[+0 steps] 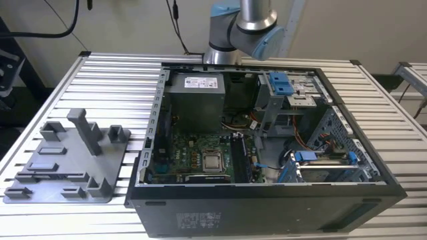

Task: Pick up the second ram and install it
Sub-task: 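Pick up the second ram and move it above second insertion slot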

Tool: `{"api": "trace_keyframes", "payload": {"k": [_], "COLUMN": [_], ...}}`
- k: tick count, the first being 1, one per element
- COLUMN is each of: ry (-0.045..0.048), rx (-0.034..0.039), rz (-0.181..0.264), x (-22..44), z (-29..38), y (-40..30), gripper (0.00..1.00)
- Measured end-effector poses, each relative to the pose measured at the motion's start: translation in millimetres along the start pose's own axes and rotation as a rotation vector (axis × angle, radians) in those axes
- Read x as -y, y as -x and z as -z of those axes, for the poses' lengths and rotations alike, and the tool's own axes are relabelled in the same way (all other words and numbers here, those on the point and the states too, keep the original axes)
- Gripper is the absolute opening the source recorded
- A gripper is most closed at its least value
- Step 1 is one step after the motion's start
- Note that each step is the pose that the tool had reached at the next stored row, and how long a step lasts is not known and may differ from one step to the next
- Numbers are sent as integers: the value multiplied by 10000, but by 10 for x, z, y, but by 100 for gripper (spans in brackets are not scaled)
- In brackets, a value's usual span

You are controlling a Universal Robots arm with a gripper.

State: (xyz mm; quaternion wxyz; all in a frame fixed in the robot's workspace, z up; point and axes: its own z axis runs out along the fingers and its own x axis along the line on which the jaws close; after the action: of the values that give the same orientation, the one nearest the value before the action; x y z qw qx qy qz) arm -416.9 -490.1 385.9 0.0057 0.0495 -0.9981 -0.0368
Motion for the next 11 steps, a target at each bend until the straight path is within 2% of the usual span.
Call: {"api": "trace_keyframes", "payload": {"k": [11], "ry": [-43], "rx": [-87], "rz": [1139], "x": [-2], "z": [0], "y": [0], "gripper": [11]}}
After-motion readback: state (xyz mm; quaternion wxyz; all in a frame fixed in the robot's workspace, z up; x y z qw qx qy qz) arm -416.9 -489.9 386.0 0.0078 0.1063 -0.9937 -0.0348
